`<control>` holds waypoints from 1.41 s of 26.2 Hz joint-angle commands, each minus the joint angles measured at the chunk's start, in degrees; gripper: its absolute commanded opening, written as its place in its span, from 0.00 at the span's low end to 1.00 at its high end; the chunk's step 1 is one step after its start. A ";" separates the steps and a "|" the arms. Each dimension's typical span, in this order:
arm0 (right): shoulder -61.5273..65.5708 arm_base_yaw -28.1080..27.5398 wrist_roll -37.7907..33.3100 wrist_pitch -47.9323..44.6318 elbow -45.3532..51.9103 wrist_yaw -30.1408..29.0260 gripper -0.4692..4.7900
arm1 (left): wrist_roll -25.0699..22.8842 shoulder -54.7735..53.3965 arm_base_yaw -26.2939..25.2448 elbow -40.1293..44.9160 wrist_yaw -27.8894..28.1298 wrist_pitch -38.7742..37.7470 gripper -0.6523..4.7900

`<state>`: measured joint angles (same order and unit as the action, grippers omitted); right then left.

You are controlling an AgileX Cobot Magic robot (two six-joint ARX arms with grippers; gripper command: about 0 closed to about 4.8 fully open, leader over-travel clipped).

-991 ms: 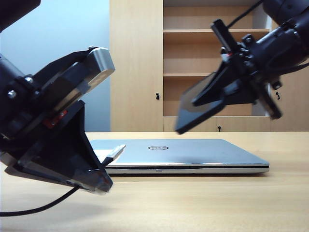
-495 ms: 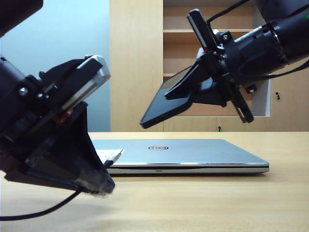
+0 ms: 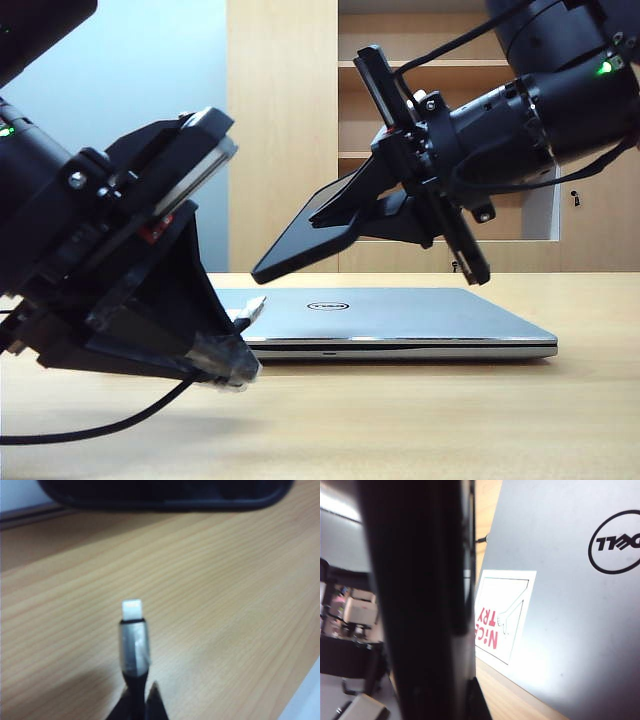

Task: Pick up the charging cable and the phone, plug the charging cable into the charging port on the phone, and finally place them back on the table.

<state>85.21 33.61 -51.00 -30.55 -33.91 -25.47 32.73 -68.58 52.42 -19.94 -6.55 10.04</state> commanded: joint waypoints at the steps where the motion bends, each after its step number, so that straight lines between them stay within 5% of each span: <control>1: 0.72 0.09 -3.45 -4.42 -0.39 -0.37 0.08 | 0.79 0.13 0.07 -0.09 -0.28 1.77 0.11; 37: 1.99 1.79 -4.26 -2.73 -0.39 -2.67 0.08 | 0.74 0.13 0.02 -0.09 -0.33 2.93 0.11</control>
<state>87.50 35.14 -55.48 -30.94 -33.91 -28.05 33.30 -68.58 52.42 -19.97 -6.66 12.23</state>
